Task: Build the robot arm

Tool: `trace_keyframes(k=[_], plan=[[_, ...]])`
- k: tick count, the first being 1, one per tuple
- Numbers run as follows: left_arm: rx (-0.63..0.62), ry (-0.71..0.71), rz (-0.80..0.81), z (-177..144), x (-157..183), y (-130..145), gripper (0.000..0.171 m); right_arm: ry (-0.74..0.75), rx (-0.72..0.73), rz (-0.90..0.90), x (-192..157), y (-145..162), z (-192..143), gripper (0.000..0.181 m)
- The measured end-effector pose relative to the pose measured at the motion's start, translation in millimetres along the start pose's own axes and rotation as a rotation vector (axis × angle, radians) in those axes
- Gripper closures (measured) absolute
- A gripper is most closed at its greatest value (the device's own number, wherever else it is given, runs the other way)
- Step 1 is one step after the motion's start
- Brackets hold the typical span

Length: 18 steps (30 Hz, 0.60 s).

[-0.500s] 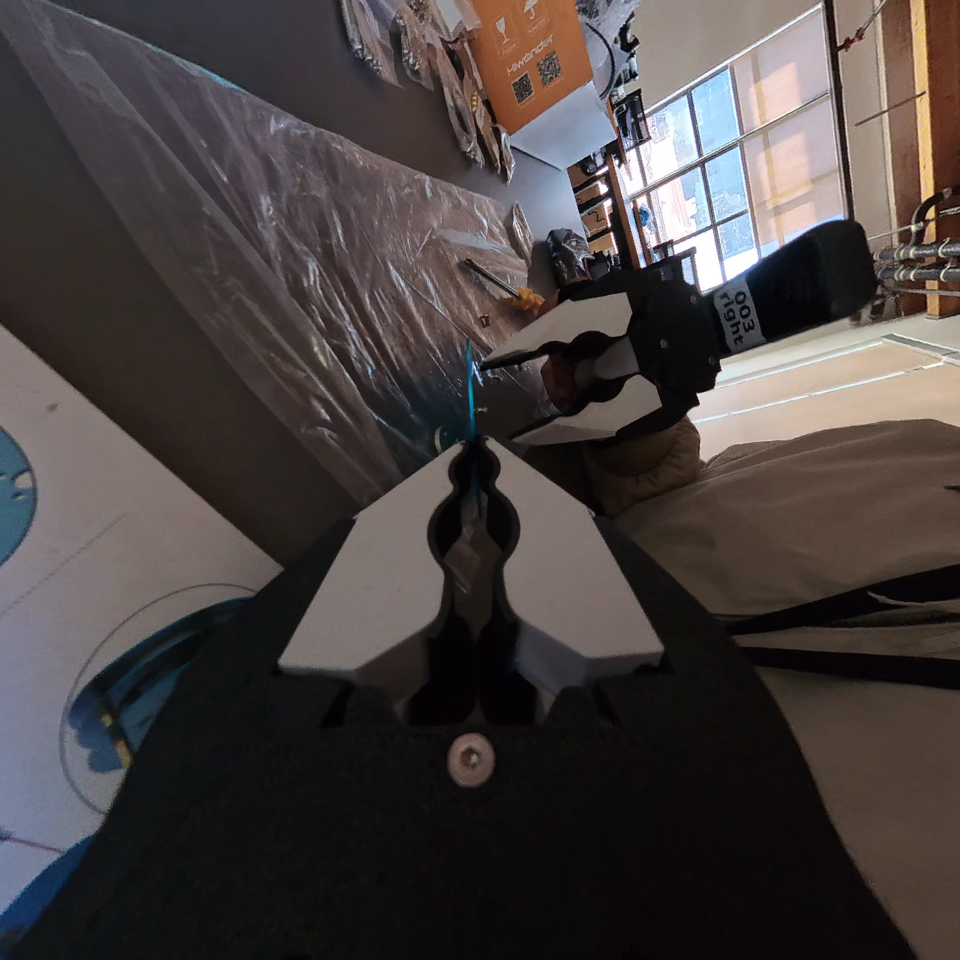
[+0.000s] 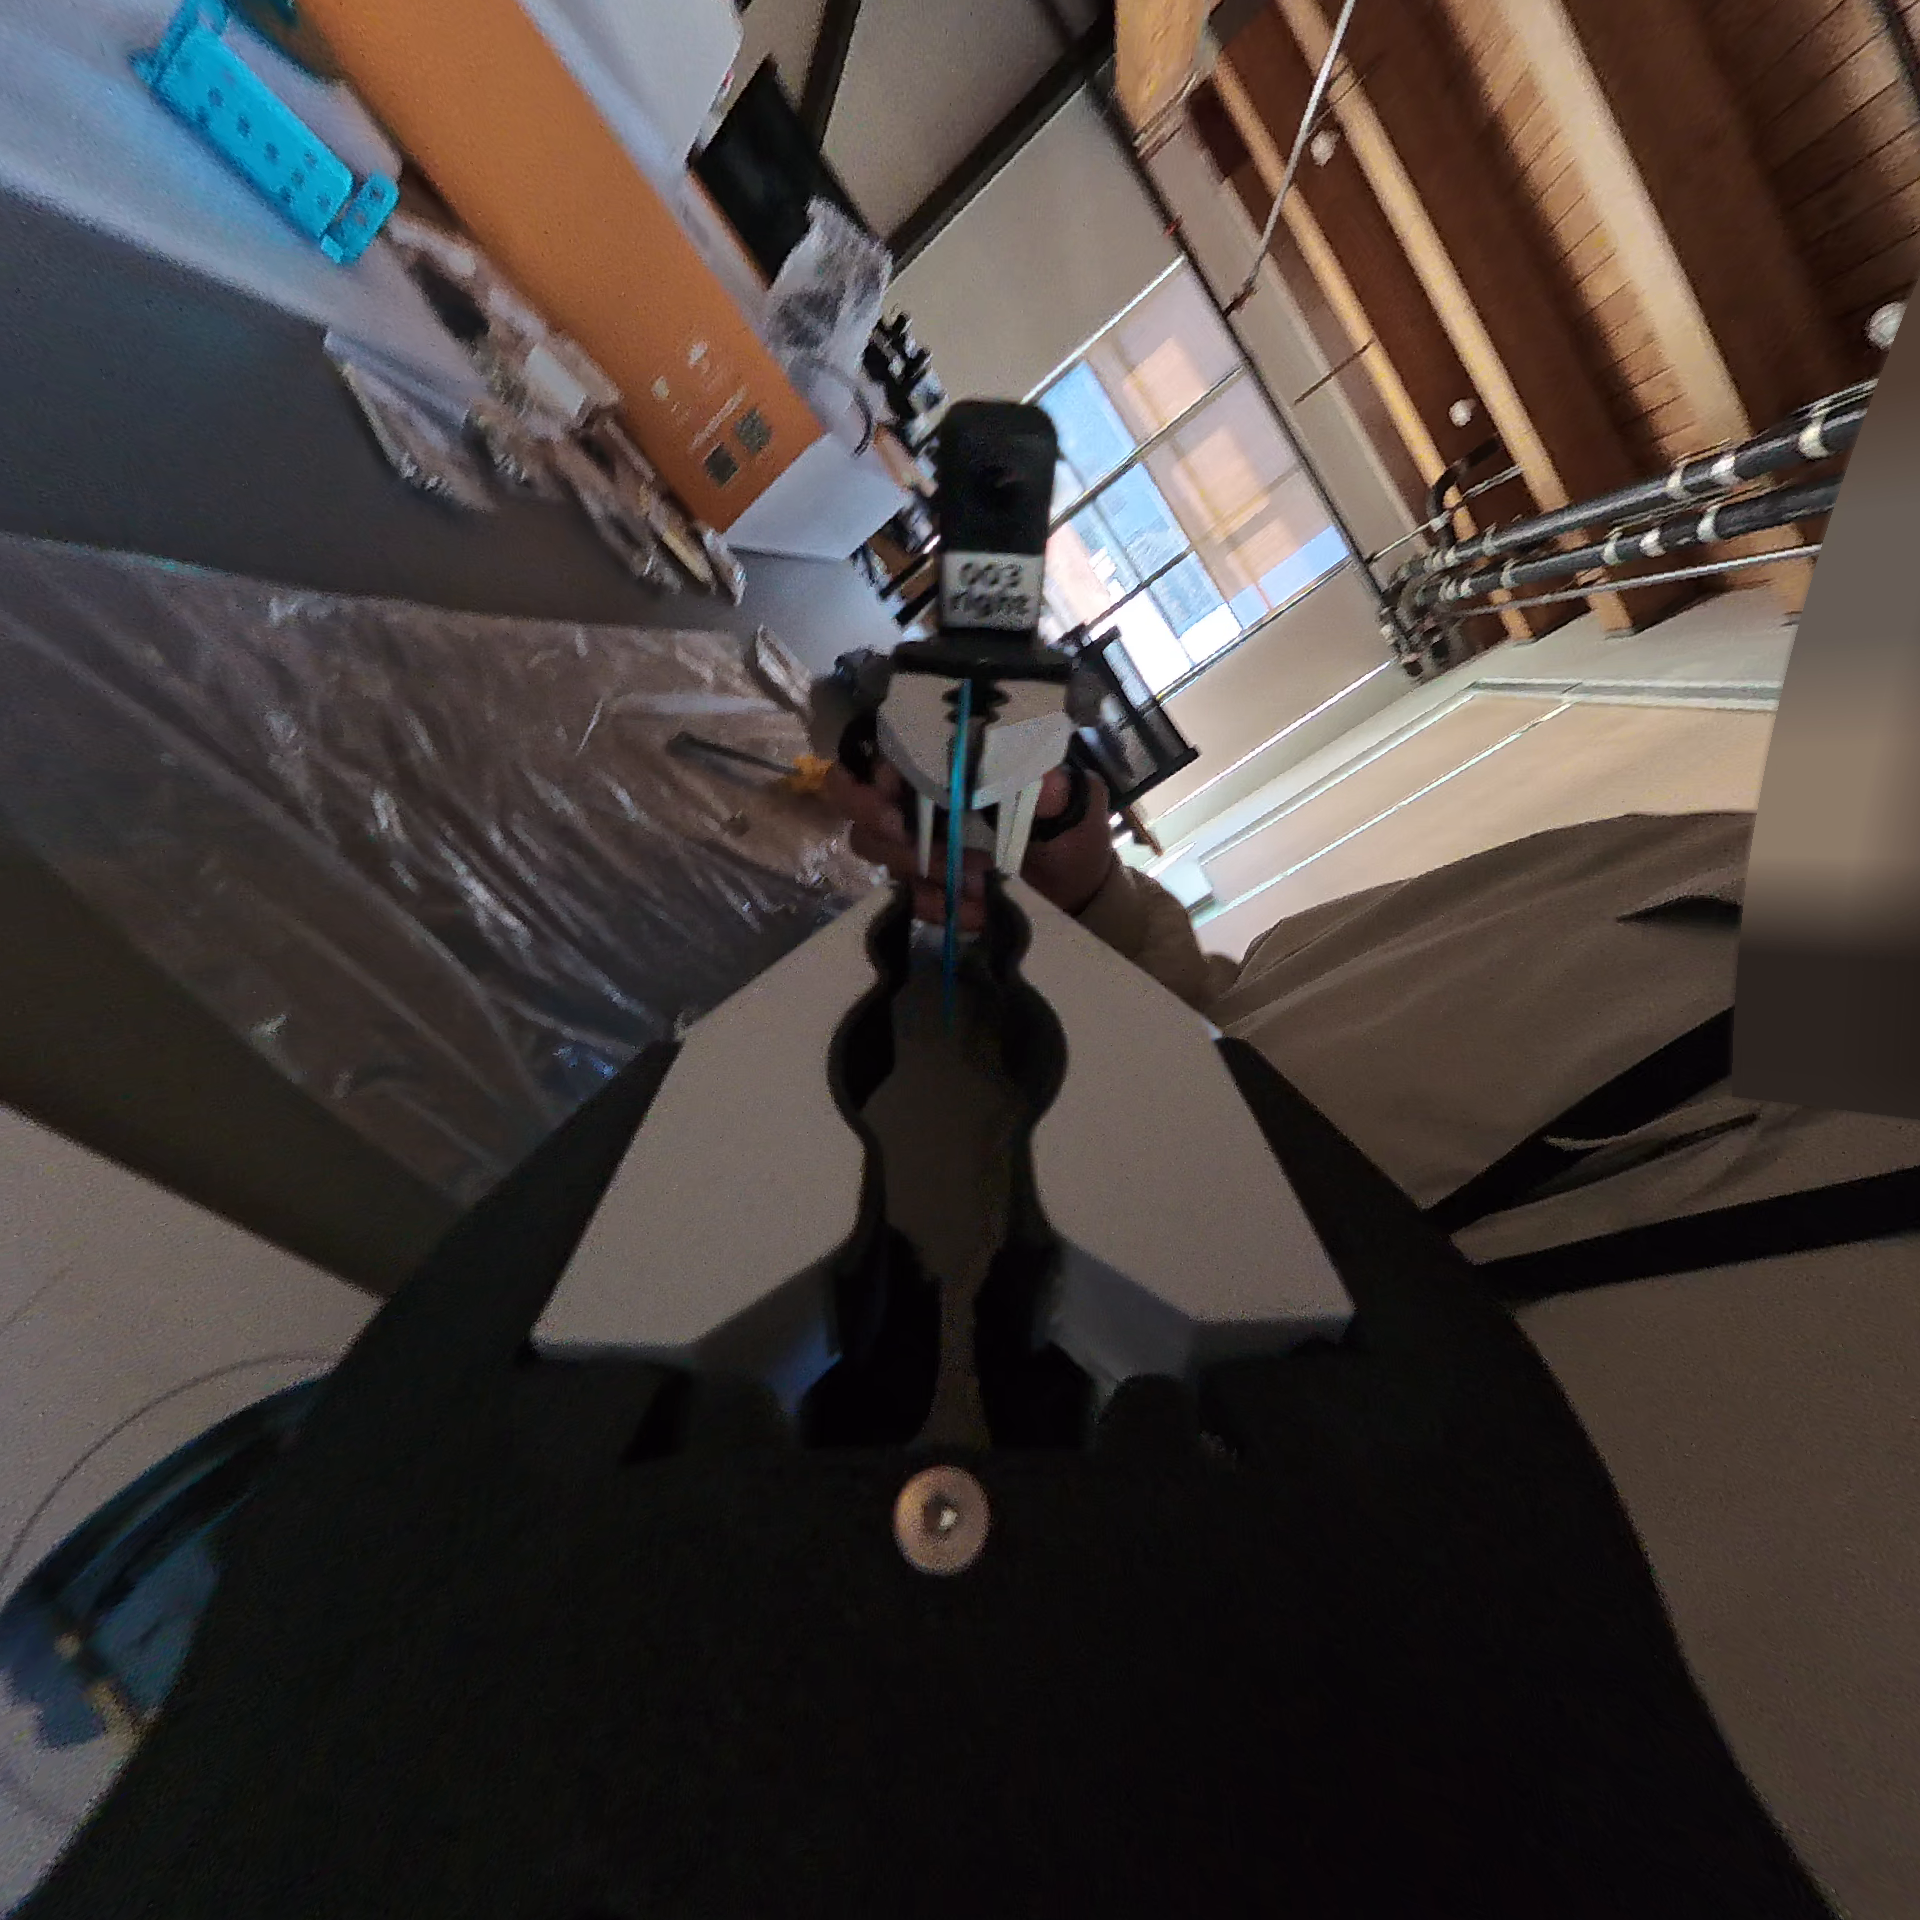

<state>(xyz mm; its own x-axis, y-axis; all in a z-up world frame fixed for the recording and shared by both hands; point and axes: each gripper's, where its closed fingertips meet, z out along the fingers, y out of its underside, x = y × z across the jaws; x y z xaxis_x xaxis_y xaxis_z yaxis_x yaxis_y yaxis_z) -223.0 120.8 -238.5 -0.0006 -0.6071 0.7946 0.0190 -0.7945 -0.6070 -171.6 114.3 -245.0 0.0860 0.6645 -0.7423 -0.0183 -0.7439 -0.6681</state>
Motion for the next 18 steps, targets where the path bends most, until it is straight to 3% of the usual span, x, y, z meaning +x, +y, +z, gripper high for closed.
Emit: trace_keyframes(k=[2,4,8,11,12,14,15,18], plan=[[0.037,0.049,0.013,1.1,10.4,-3.3,0.152,-0.036,0.036,0.082,-1.3,-7.3,-0.6,0.181],[0.05,0.061,0.044,3.9,16.0,-2.1,0.158,-0.093,0.043,0.145,-6.4,-8.4,2.2,0.181],[0.044,-0.032,0.068,3.9,6.5,5.6,0.17,-0.078,0.066,0.156,-3.7,-8.0,10.5,0.181],[0.059,-0.105,0.039,-5.3,-3.3,8.0,0.171,0.133,-0.018,-0.117,11.2,2.6,10.7,0.174],[0.074,-0.159,0.026,-11.8,-10.4,6.9,0.17,0.233,-0.095,-0.247,18.0,10.2,6.2,0.162],[0.129,-0.257,-0.002,-26.9,-20.9,2.9,0.17,0.442,-0.303,-0.482,33.6,32.0,-8.9,0.158],[0.153,-0.279,-0.021,-32.2,-22.2,2.6,0.171,0.553,-0.363,-0.578,41.4,36.6,-17.0,0.159],[0.115,-0.282,-0.027,-28.8,-16.7,19.3,0.171,0.663,-0.412,-0.776,43.0,44.8,-23.4,0.175]])
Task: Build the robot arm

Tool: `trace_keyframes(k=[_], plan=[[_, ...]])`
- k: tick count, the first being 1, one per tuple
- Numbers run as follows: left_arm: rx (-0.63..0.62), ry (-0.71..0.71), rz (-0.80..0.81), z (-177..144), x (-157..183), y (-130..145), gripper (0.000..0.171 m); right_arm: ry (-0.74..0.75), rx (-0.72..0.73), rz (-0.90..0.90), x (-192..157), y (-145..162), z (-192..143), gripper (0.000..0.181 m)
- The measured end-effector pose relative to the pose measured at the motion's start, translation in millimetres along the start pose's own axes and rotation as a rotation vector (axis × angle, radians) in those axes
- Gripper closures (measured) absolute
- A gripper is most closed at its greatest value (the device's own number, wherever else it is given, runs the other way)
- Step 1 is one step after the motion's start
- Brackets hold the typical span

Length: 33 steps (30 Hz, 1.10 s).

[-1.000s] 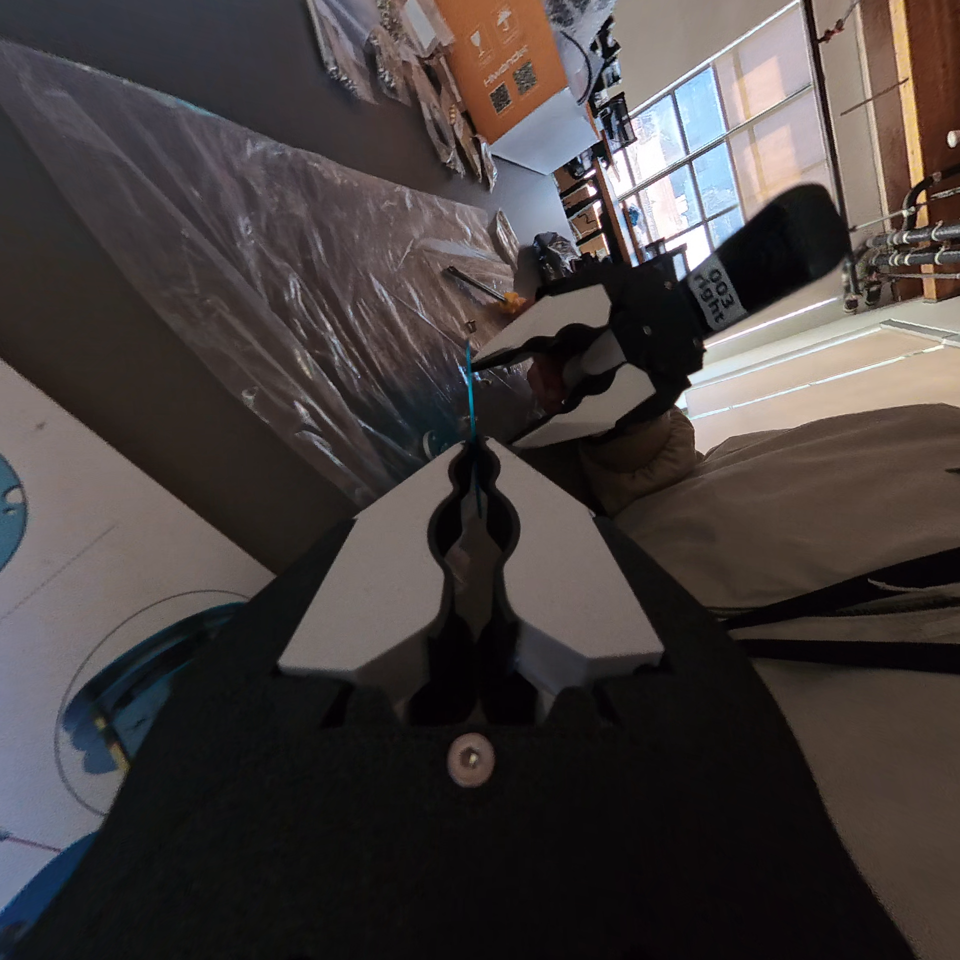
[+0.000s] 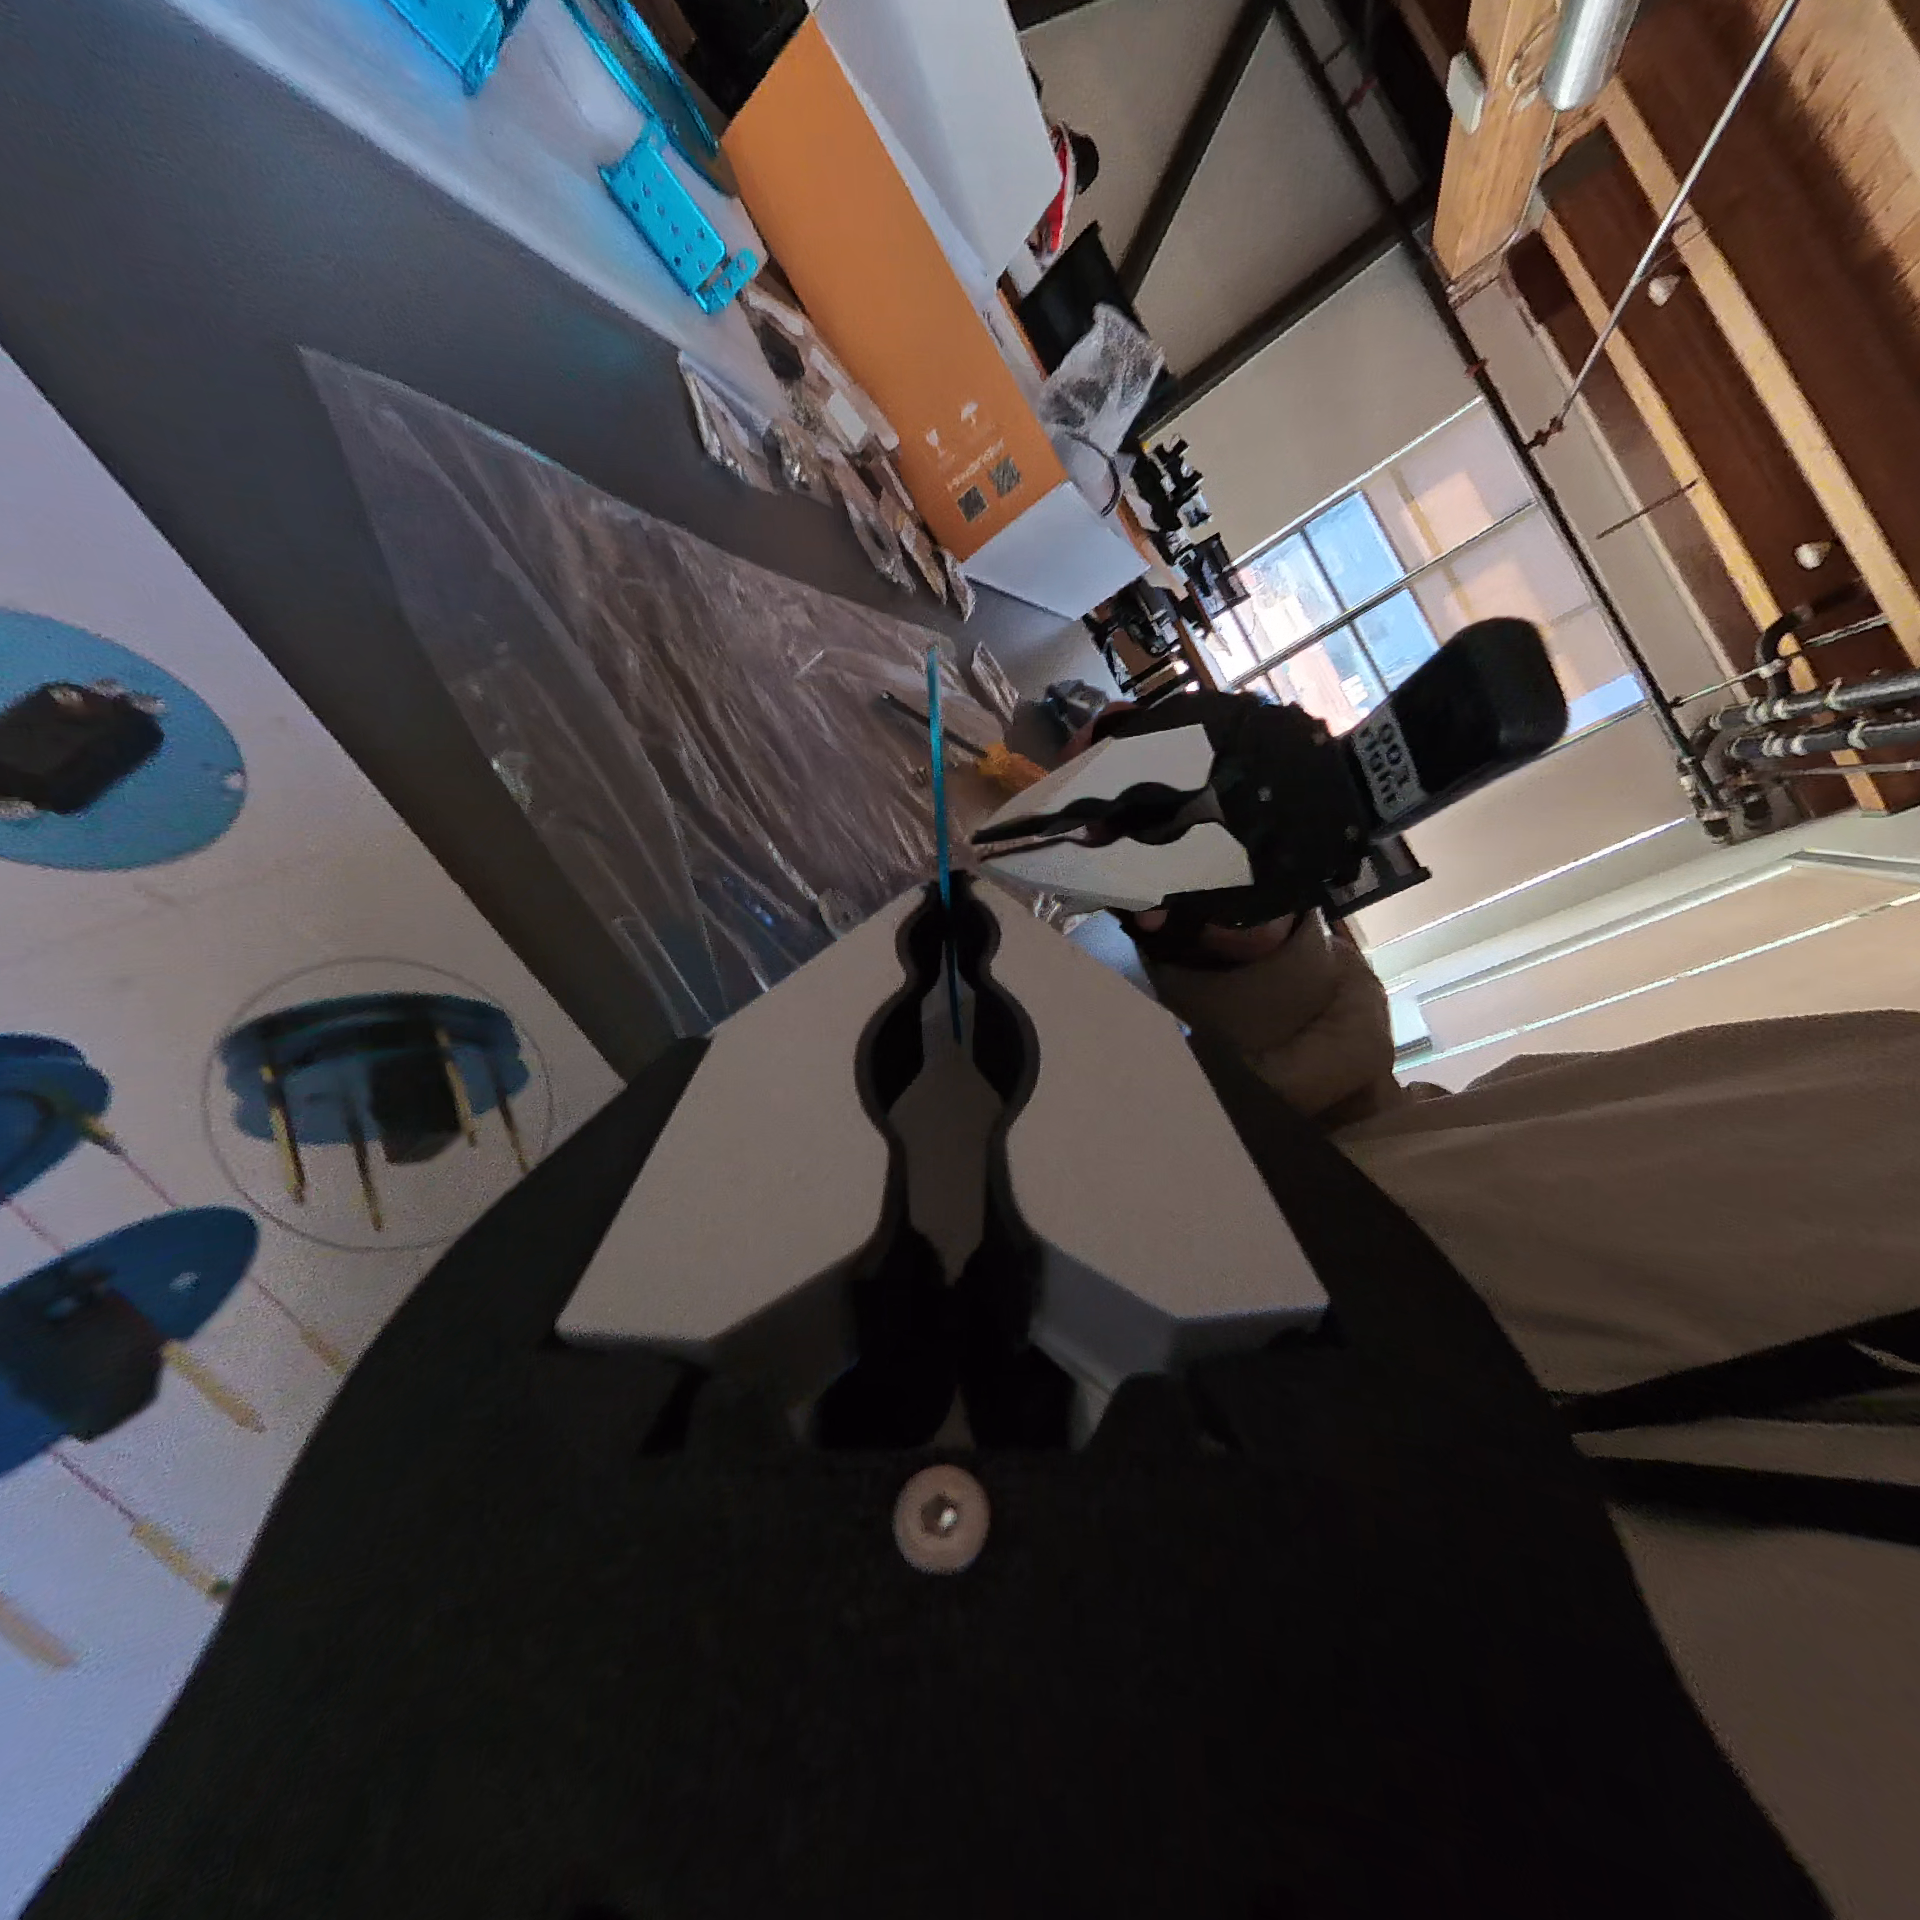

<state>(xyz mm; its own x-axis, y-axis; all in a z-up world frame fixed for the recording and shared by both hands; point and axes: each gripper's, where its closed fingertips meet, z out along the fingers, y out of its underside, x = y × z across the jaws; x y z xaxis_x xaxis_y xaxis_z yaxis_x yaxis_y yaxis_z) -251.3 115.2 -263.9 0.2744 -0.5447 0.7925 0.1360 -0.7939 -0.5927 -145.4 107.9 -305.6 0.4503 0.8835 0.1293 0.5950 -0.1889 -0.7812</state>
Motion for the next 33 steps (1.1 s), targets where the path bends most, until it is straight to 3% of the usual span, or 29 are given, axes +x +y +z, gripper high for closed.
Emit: trace_keyframes(k=[3,6,23,29,33], plan=[[-0.001,-0.063,0.024,4.2,-1.2,11.8,0.171,-0.034,-0.008,-0.028,-8.8,-0.7,2.7,0.177],[0.016,-0.104,0.057,5.1,-1.2,15.5,0.171,-0.105,-0.101,0.022,-19.3,8.7,12.5,0.167],[0.043,-0.076,0.046,0.0,-0.9,12.6,0.171,-0.036,-0.113,-0.025,-17.6,16.1,23.3,0.181],[0.047,-0.094,0.075,4.7,-2.8,8.9,0.17,-0.122,0.006,0.188,-17.0,-0.5,16.7,0.181],[0.034,-0.067,0.108,14.5,4.0,9.2,0.17,-0.261,0.224,0.433,-17.0,-42.1,1.6,0.181]])
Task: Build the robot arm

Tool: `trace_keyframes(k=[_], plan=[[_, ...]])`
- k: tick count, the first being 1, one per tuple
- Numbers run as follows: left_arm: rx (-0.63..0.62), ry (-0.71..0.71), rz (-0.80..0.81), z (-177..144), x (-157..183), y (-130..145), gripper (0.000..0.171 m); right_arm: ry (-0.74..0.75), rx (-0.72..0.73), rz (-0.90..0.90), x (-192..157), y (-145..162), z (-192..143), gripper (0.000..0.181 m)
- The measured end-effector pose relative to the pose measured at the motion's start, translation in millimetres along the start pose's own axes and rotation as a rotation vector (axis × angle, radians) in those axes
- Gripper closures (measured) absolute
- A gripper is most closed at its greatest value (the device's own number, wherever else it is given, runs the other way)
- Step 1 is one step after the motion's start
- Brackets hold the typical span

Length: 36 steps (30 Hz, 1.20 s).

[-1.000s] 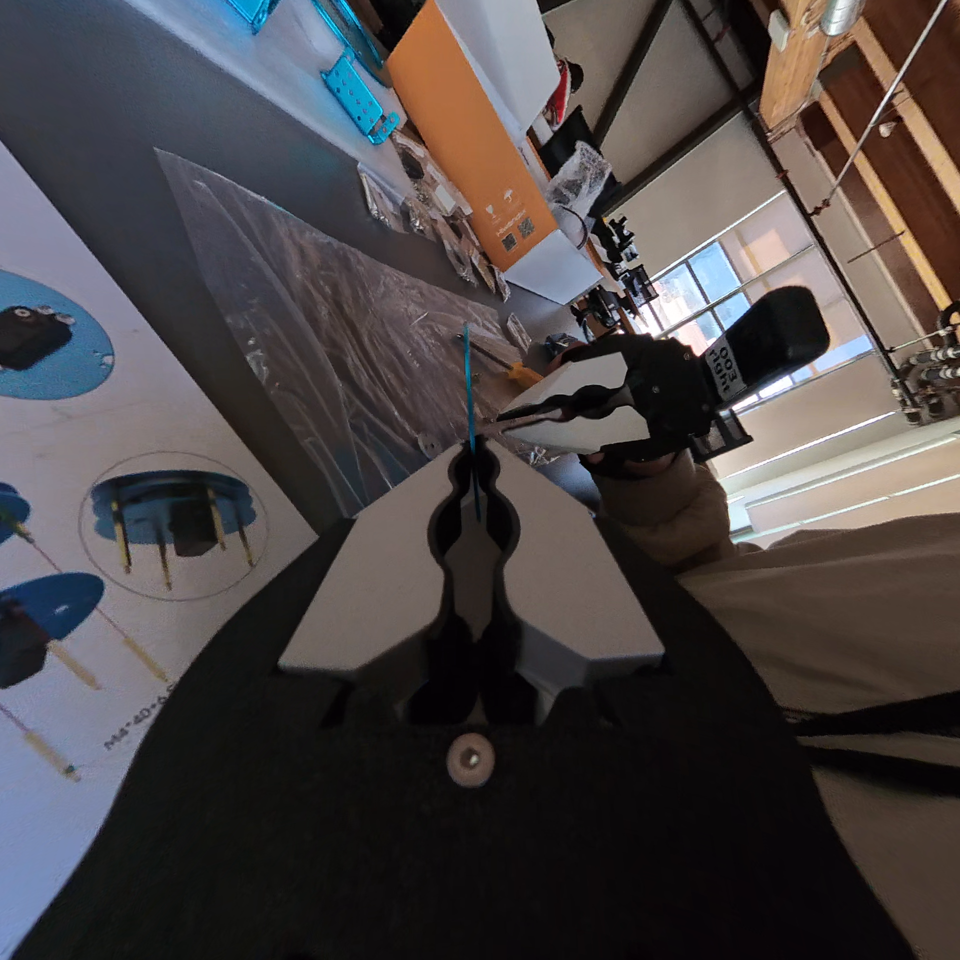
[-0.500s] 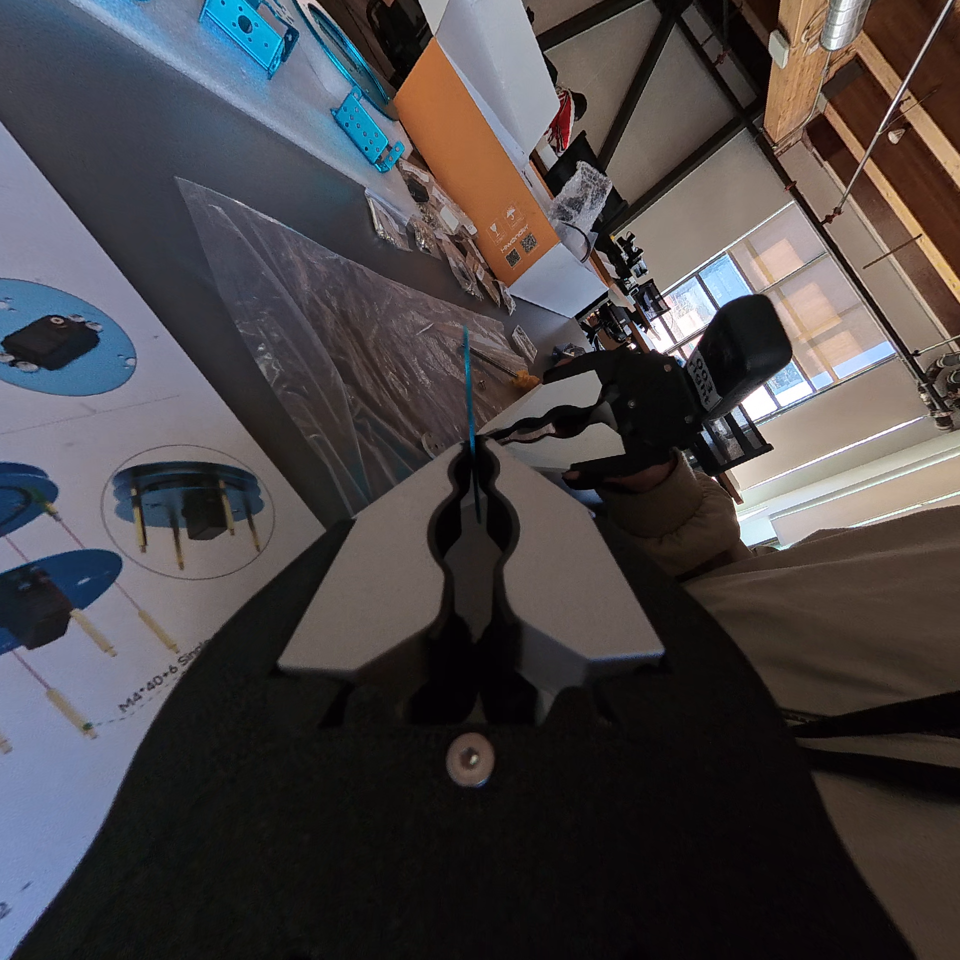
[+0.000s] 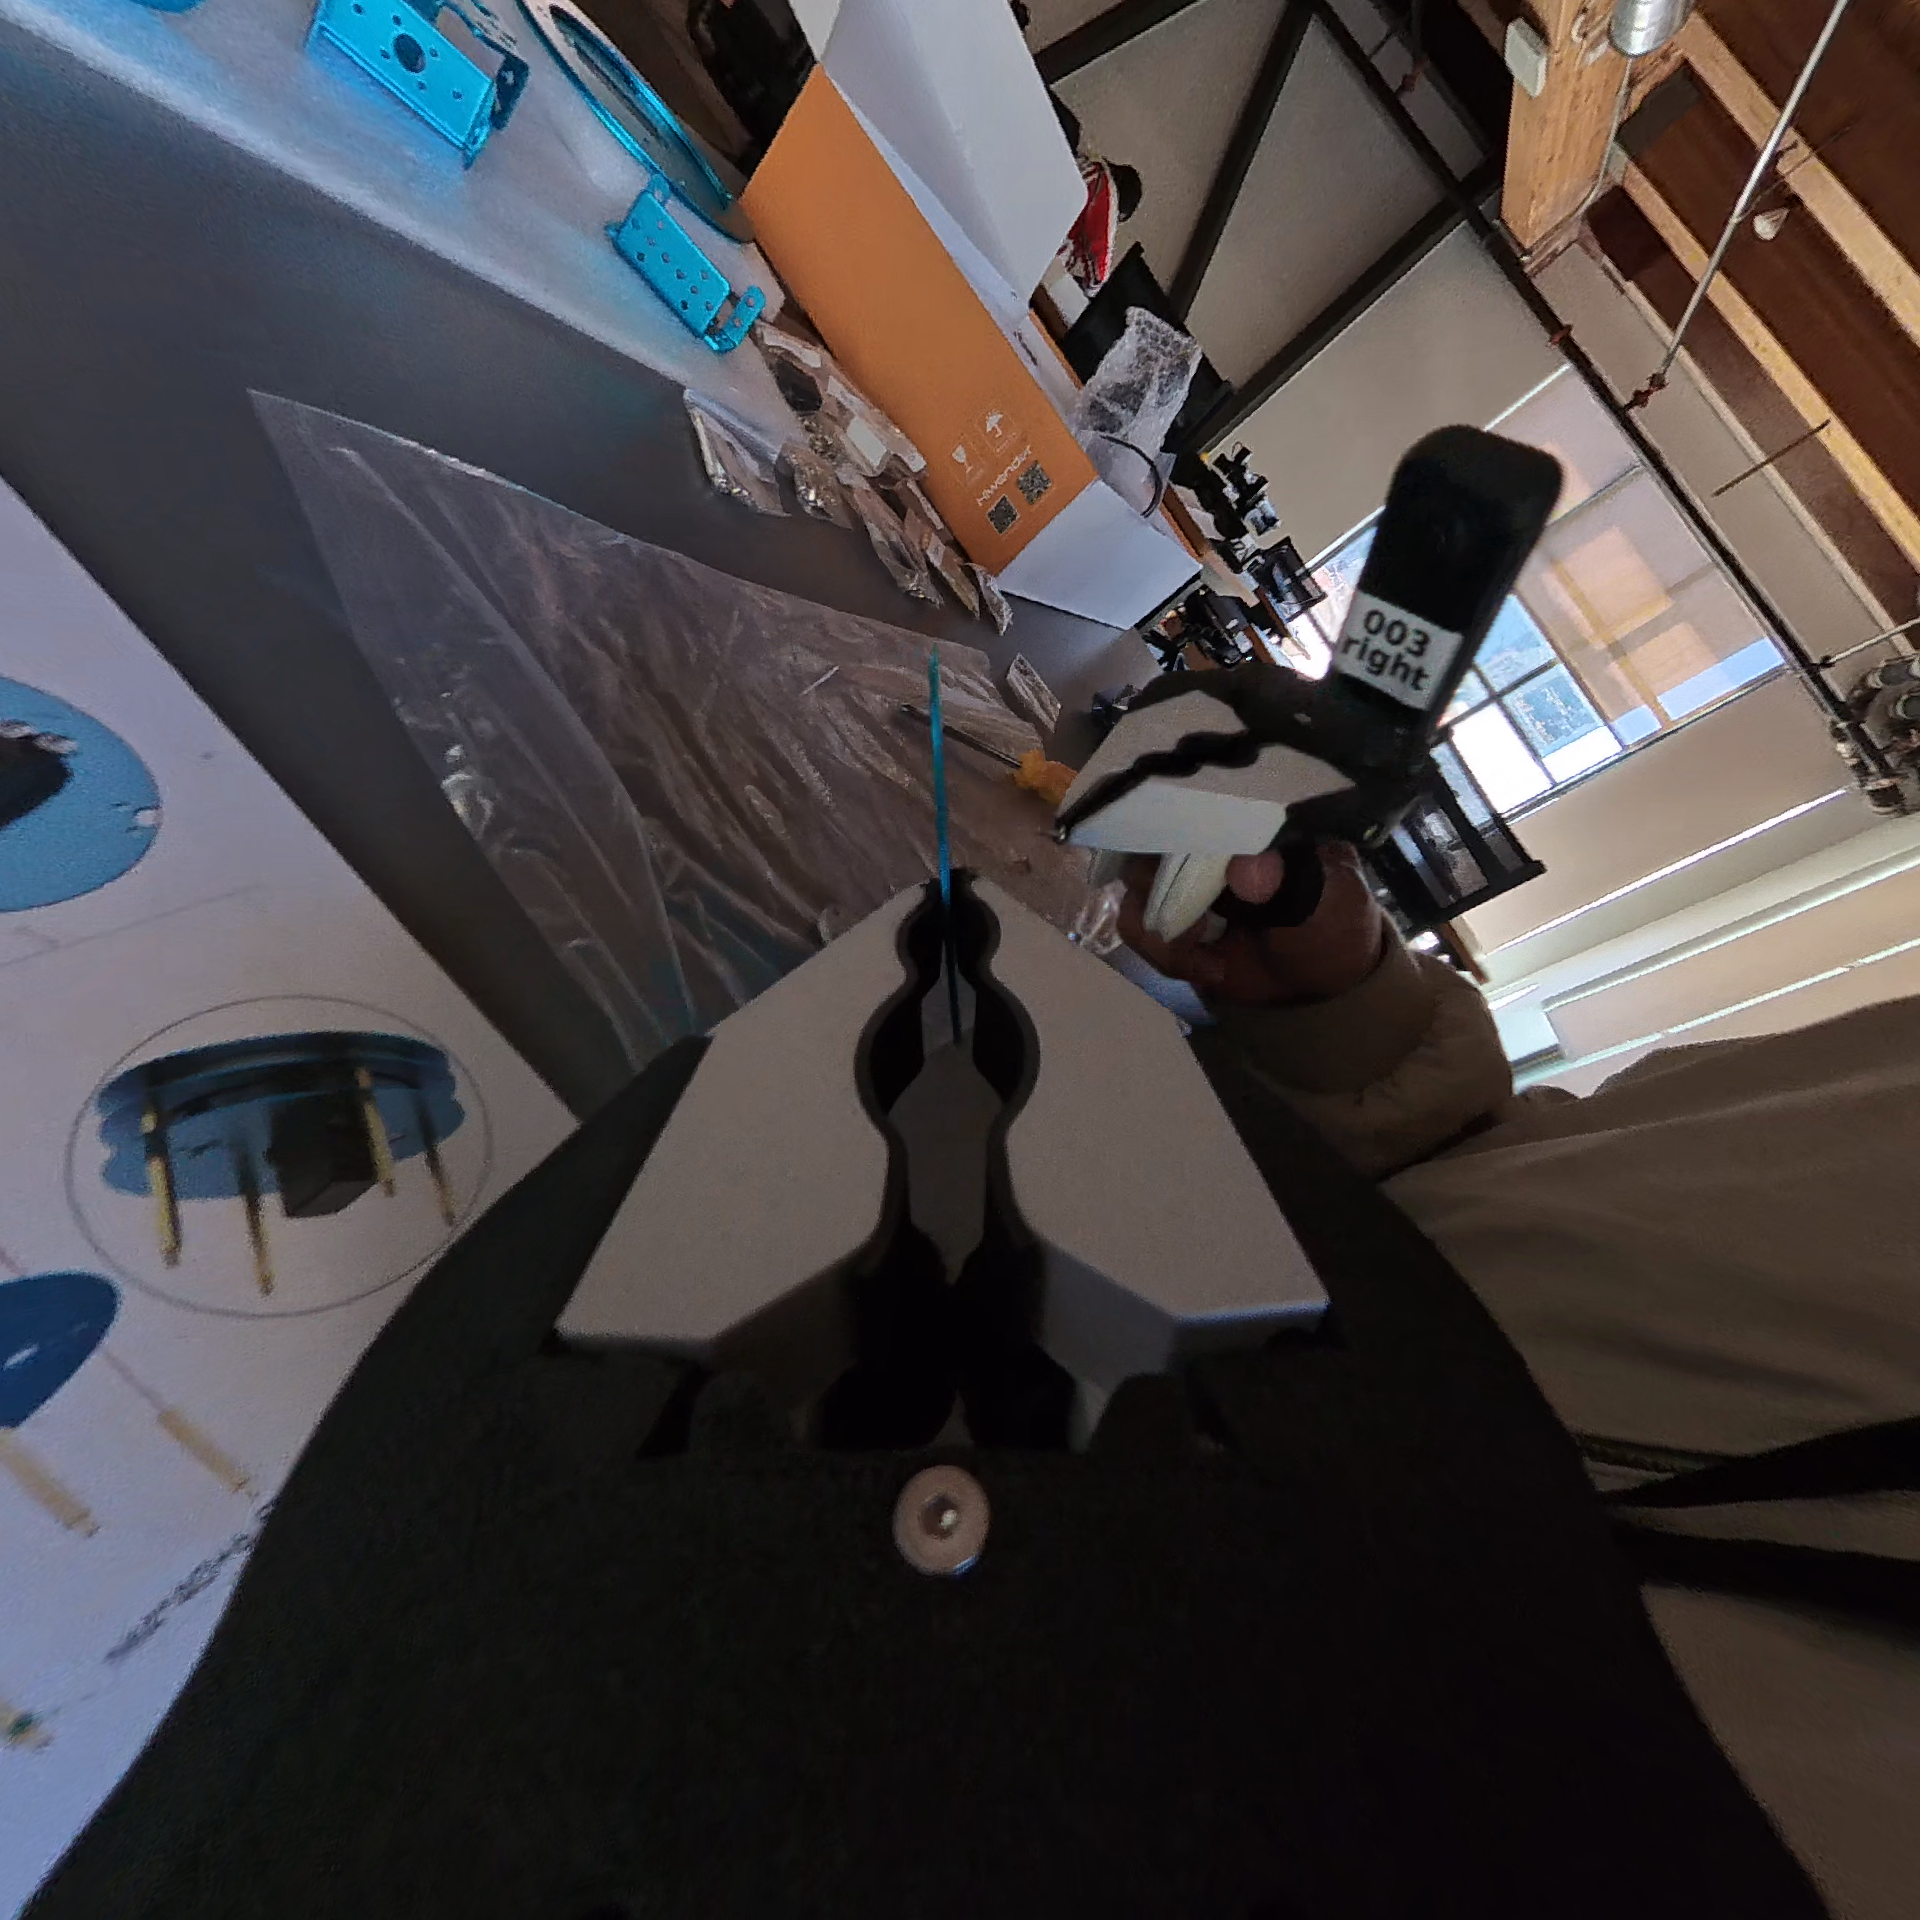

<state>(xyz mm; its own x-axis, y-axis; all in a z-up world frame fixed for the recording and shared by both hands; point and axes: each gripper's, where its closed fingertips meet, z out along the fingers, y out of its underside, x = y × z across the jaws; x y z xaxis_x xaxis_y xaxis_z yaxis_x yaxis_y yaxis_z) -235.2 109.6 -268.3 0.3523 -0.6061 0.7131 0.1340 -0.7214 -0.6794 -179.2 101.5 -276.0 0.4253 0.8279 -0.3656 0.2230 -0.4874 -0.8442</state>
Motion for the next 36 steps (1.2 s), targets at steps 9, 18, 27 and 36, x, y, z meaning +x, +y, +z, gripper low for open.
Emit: trace_keyframes(k=[9,18,27,36], plan=[[0.037,0.107,-0.163,14.9,13.2,-4.6,0.17,-0.189,0.128,0.34,-7.2,-23.3,7.2,0.181],[0.006,0.105,-0.23,27.9,13.4,5.8,0.17,-0.117,0.05,0.346,1.3,-12.3,11.4,0.181],[-0.002,0.066,-0.233,31.6,9.1,8.4,0.17,0.055,-0.052,0.187,8.6,-7.7,12.8,0.181],[0.006,0.068,-0.281,32.5,7.0,8.6,0.17,0.193,-0.12,0.017,12.7,-8.9,12.7,0.174]])
